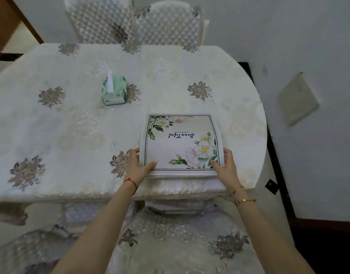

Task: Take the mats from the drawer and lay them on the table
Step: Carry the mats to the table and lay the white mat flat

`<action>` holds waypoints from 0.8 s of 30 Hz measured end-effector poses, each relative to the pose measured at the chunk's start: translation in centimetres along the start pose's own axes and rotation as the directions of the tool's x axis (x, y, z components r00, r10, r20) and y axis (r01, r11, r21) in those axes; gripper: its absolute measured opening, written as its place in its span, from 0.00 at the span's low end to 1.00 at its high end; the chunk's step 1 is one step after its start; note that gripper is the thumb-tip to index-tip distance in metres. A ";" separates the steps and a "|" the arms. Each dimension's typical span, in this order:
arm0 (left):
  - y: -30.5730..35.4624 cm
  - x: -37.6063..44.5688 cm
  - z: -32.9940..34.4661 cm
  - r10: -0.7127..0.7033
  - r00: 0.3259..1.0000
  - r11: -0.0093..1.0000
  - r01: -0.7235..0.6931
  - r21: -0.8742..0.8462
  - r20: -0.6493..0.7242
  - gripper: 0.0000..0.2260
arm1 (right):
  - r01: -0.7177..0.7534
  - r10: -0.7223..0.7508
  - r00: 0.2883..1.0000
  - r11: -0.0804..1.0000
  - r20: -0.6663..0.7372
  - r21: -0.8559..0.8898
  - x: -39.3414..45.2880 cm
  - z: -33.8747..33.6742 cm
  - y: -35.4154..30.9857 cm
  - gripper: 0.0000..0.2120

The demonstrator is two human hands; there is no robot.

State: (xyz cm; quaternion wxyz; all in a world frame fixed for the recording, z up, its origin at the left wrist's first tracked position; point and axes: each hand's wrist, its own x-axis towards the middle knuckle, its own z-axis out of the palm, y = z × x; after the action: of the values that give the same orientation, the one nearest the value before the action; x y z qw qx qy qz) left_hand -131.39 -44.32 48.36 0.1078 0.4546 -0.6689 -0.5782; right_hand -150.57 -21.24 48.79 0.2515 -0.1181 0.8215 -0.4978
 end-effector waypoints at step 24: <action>-2.2 1.8 -1.3 -0.046 0.992 0.998 0.049 0.025 -0.116 0.22 | -0.046 0.003 0.985 0.968 -0.170 -0.247 1.5 2.4 2.0 0.25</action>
State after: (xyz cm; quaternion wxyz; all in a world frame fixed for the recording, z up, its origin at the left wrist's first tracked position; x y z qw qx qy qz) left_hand -130.43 -46.34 46.21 0.1263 0.5045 -0.6586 -0.5439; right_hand -150.43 -22.77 45.73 0.1704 -0.0963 0.8974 -0.3953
